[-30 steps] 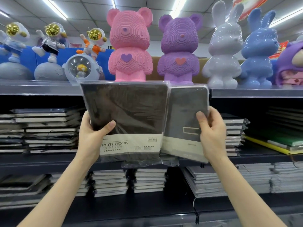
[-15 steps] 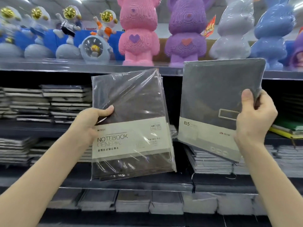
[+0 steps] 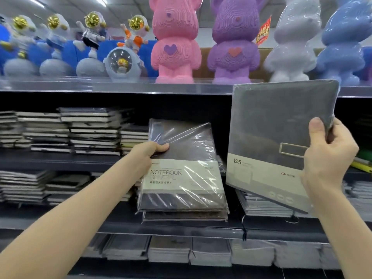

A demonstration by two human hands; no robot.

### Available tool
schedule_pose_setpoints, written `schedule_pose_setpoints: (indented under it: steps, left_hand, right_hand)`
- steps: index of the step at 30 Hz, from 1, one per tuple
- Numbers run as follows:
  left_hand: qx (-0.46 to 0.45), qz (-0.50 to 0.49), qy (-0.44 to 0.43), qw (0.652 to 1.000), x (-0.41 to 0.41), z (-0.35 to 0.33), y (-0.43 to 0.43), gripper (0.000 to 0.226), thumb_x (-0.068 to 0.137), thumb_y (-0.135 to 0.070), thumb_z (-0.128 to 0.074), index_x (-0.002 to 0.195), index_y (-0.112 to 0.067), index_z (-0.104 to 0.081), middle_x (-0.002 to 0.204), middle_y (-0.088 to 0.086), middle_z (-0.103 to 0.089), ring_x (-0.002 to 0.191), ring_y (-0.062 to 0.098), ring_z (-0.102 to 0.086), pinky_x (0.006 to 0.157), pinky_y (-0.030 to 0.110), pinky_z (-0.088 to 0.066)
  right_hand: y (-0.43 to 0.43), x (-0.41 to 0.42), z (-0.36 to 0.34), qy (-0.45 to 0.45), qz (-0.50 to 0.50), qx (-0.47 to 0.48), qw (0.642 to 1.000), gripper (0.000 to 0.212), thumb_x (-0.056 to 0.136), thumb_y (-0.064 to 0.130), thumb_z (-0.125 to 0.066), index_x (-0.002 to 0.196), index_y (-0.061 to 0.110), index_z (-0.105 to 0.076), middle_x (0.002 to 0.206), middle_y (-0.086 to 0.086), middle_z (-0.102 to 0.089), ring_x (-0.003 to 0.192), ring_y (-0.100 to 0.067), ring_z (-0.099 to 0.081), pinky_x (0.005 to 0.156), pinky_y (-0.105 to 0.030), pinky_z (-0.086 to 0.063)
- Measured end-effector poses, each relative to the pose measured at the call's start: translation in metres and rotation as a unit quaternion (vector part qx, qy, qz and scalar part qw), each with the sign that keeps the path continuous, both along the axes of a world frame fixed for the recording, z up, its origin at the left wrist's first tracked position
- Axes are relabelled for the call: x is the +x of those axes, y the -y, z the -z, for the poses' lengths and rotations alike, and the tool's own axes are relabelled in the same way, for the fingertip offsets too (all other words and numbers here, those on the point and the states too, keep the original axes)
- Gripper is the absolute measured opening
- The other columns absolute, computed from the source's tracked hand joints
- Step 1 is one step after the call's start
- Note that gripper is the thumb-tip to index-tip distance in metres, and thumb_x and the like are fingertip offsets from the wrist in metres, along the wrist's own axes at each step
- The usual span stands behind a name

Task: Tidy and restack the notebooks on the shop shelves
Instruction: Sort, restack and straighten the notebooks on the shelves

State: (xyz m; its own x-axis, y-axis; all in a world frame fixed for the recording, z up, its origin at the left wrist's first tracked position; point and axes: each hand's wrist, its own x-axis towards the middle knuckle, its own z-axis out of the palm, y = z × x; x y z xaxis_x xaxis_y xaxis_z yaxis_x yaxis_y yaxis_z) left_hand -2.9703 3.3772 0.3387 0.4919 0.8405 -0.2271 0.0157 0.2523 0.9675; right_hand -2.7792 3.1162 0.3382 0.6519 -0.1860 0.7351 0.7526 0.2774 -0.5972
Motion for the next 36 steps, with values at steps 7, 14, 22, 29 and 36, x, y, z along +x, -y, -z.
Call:
schedule_pose_setpoints:
  steps: [7,14,22,29,36]
  left_hand:
    - [0.087,0.031,-0.100,0.991,0.069,-0.017,-0.045,0.063,0.082,-0.033,-0.072,0.131,-0.002,-0.047,0.126,0.005,-0.058,0.114,0.024,-0.057,0.095,0.030,-0.049]
    - [0.184,0.028,-0.199,0.962,0.121,-0.009,-0.079,0.112,0.073,-0.035,-0.080,0.149,-0.007,-0.002,0.137,0.011,-0.046,0.124,0.029,-0.048,0.102,0.042,-0.042]
    - [0.447,0.055,-0.366,0.814,0.133,0.012,-0.085,0.084,0.088,-0.049,-0.058,0.148,-0.010,-0.014,0.130,0.014,-0.056,0.117,0.030,-0.054,0.096,0.037,-0.046]
    - [0.507,0.196,-0.376,0.750,0.099,0.002,-0.064,0.063,0.092,-0.055,-0.045,0.141,-0.017,-0.043,0.146,0.005,-0.043,0.132,0.023,-0.041,0.104,0.032,-0.035]
    - [0.507,0.237,-0.259,0.787,0.049,0.004,-0.038,0.063,0.084,-0.064,-0.051,0.135,-0.028,-0.050,0.142,-0.009,-0.046,0.131,0.013,-0.041,0.100,0.025,-0.032]
  right_hand:
    - [-0.006,0.014,0.001,-0.005,0.011,-0.012,1.000,0.018,0.089,0.042,-0.055,0.077,0.034,-0.064,0.078,0.009,-0.060,0.078,-0.015,-0.055,0.076,-0.045,-0.052]
    - [-0.014,0.030,0.001,0.006,0.040,-0.043,0.998,0.036,0.079,0.068,-0.054,0.081,0.034,-0.065,0.079,0.006,-0.063,0.077,-0.019,-0.057,0.078,-0.050,-0.050]
    - [-0.034,0.028,0.004,-0.003,0.035,-0.053,0.998,0.024,0.081,0.063,-0.059,0.084,0.040,-0.066,0.076,0.009,-0.062,0.078,-0.013,-0.055,0.081,-0.048,-0.050]
    - [-0.042,0.029,0.006,-0.015,0.038,-0.060,0.997,0.018,0.086,0.048,-0.057,0.077,0.034,-0.063,0.069,0.011,-0.060,0.072,-0.010,-0.051,0.073,-0.041,-0.045]
    - [-0.045,0.023,0.005,-0.007,0.050,-0.079,0.996,0.022,0.091,0.038,-0.054,0.070,0.030,-0.055,0.065,0.012,-0.053,0.065,-0.006,-0.047,0.068,-0.033,-0.041]
